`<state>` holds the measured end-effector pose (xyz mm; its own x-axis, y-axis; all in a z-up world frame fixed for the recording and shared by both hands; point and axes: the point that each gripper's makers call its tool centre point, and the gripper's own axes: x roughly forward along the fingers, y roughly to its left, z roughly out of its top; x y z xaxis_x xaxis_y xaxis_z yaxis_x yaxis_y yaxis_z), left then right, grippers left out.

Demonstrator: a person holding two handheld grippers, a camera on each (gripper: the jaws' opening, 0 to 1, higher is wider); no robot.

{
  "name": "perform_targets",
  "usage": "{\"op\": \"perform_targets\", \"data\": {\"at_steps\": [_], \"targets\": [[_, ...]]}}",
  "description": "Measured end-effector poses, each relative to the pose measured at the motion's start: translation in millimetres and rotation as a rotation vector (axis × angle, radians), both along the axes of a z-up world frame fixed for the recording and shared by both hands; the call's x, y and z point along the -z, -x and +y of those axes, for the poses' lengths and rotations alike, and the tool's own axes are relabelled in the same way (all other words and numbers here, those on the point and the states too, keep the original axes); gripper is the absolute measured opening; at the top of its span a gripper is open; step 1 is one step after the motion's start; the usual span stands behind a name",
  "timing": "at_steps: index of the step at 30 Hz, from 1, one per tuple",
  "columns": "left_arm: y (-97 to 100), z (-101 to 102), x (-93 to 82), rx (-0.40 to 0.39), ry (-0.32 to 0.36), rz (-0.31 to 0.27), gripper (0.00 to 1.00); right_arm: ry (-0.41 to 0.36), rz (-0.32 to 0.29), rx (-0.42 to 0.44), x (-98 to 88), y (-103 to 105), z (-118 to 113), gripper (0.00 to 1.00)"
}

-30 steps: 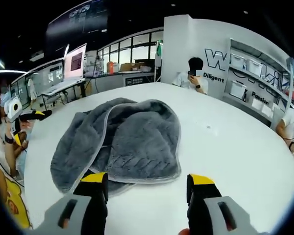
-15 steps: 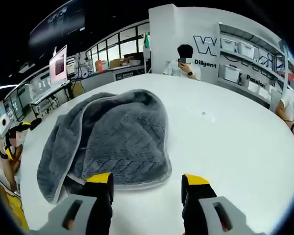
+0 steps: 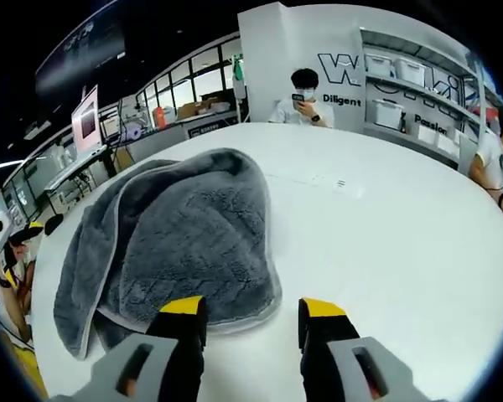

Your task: Fold the towel on the table until its edges align and the towel forms a compact rectangular stack.

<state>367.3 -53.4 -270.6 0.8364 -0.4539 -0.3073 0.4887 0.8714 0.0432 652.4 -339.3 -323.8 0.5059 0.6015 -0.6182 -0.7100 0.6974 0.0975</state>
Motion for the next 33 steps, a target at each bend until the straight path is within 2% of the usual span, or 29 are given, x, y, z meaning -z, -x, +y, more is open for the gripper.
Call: {"op": "perform_targets", "data": {"at_steps": [4, 11, 17, 33], "targets": [[0.5, 1, 0.5, -0.002, 0.001, 0.001, 0.99, 0.007, 0.002, 0.001, 0.7, -1, 2, 0.42], [2.4, 3, 0.1, -0.007, 0.002, -0.001, 0.99, 0.029, 0.007, 0.008, 3.3, -2, 1, 0.43], [2.9, 4, 0.8, -0.009, 0.005, 0.000, 0.99, 0.035, 0.016, 0.019, 7.0, -13, -2, 0.45], [2.7, 2, 0.7, -0.005, 0.002, 0.002, 0.99, 0.074, 0.027, 0.007, 14.6, -11, -1, 0.39]]}}
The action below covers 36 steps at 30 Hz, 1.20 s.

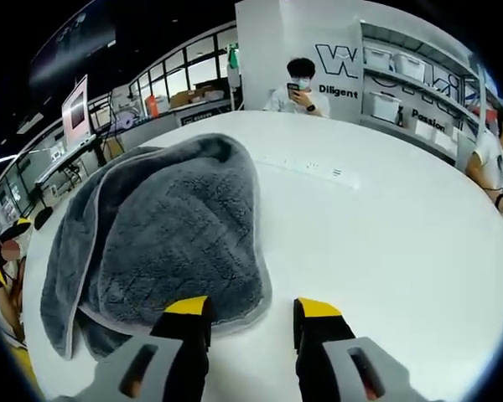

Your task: Fold the towel on the table until its edges align and the towel forms a compact rectangular stack.

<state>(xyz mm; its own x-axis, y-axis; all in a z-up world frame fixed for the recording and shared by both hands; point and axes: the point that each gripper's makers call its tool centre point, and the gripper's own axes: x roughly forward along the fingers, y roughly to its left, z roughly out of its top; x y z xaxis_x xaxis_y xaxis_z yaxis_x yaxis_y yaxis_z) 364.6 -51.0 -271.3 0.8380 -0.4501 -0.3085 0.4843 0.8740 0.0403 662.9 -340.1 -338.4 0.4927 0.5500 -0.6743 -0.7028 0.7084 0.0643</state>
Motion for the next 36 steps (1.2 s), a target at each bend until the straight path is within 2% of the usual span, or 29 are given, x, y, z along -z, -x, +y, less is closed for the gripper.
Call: {"op": "perform_targets", "data": {"at_steps": [13, 26, 32, 36], "targets": [[-1.2, 0, 2.2, 0.000, 0.005, 0.005, 0.99, 0.033, -0.028, -0.048, 1.7, -2, 4, 0.27], [1.0, 3, 4.5, -0.006, 0.010, 0.005, 0.98, 0.013, -0.039, -0.064, 1.6, -1, 6, 0.14], [1.6, 5, 4.1, -0.011, 0.014, 0.002, 0.98, 0.005, -0.050, -0.069, -1.4, 3, 8, 0.08], [1.4, 5, 4.2, -0.011, 0.016, 0.001, 0.98, -0.001, -0.073, -0.070, -10.1, 2, 6, 0.06]]}}
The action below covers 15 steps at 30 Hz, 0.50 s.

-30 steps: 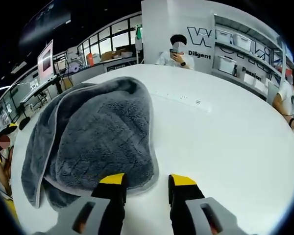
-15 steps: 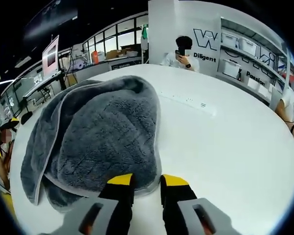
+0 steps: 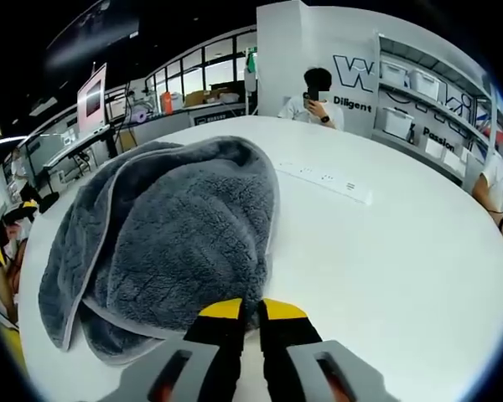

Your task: Fold the towel on the table until its edges align and the towel forms a compact rectangular stack.

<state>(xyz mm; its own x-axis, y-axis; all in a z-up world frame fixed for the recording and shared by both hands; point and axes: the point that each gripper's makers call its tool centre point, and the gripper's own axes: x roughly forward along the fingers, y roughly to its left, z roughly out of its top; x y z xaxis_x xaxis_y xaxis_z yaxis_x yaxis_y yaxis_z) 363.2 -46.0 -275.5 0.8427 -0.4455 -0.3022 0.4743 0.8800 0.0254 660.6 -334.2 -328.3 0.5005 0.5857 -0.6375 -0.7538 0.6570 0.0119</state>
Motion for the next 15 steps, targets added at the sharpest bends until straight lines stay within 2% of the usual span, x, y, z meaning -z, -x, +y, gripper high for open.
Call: {"op": "perform_targets", "data": {"at_steps": [6, 10, 12, 15], "targets": [[-0.8, -2, -0.5, 0.005, 0.003, -0.005, 0.98, -0.028, -0.041, 0.001, -19.0, 5, -2, 0.05], [-1.5, -5, -0.3, 0.010, 0.005, -0.005, 0.98, -0.051, -0.078, 0.002, -35.9, 0, -11, 0.05], [-2.0, -6, 0.0, 0.014, 0.006, -0.005, 0.98, -0.059, -0.101, -0.006, -42.8, 9, -5, 0.05], [-2.3, -9, 0.0, 0.018, 0.008, -0.005, 0.98, -0.070, -0.129, -0.023, -57.8, 10, -7, 0.05]]}}
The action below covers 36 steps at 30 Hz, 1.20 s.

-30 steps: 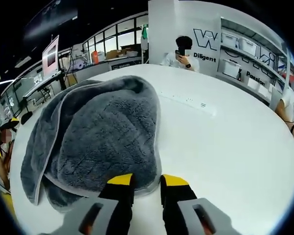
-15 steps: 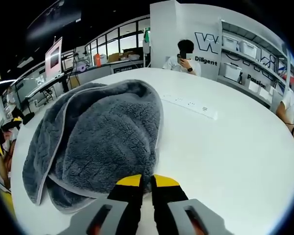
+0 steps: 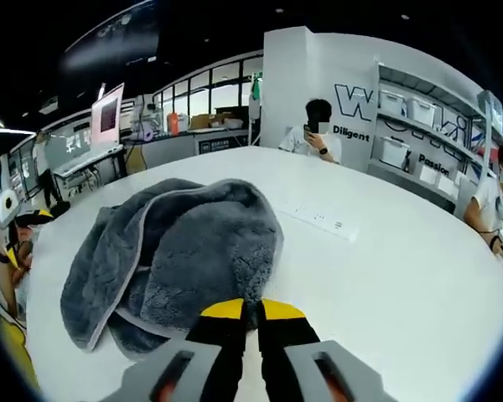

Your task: Fold the towel on the table until its edges align and the towel forms a compact rectangular stack.

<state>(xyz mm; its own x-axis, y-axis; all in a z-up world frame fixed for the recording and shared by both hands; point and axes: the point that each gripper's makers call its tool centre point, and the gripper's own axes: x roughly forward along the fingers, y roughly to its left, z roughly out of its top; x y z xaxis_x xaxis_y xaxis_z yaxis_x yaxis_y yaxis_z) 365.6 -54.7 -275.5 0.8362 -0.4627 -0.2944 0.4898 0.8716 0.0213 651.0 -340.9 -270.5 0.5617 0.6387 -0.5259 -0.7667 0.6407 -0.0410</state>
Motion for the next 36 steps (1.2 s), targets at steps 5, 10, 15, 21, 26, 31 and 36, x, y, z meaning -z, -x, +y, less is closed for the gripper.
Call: {"op": "perform_targets", "data": {"at_steps": [5, 10, 15, 21, 26, 31, 36], "targets": [[0.0, -4, -0.8, 0.010, -0.001, -0.002, 0.98, -0.017, -0.054, -0.037, -21.2, 21, 7, 0.05], [-0.4, -6, -1.7, 0.012, 0.001, -0.005, 0.98, -0.016, -0.120, -0.086, -44.0, 39, 14, 0.05], [-0.6, -9, -0.7, 0.019, -0.001, -0.002, 0.98, -0.012, -0.174, -0.113, -62.5, 52, 15, 0.05], [-1.6, -12, -1.2, 0.025, 0.002, -0.003, 0.98, 0.007, -0.230, -0.119, -84.3, 55, 13, 0.05], [-2.1, -13, -1.9, 0.029, 0.003, -0.005, 0.98, 0.009, -0.283, -0.111, -110.3, 54, 9, 0.05], [-2.3, -12, -2.3, 0.028, 0.004, -0.005, 0.98, 0.014, -0.319, -0.091, -130.0, 49, 3, 0.05], [-2.3, -11, -2.4, 0.027, 0.007, -0.006, 0.98, 0.038, -0.346, -0.065, -143.9, 42, -11, 0.05]]}}
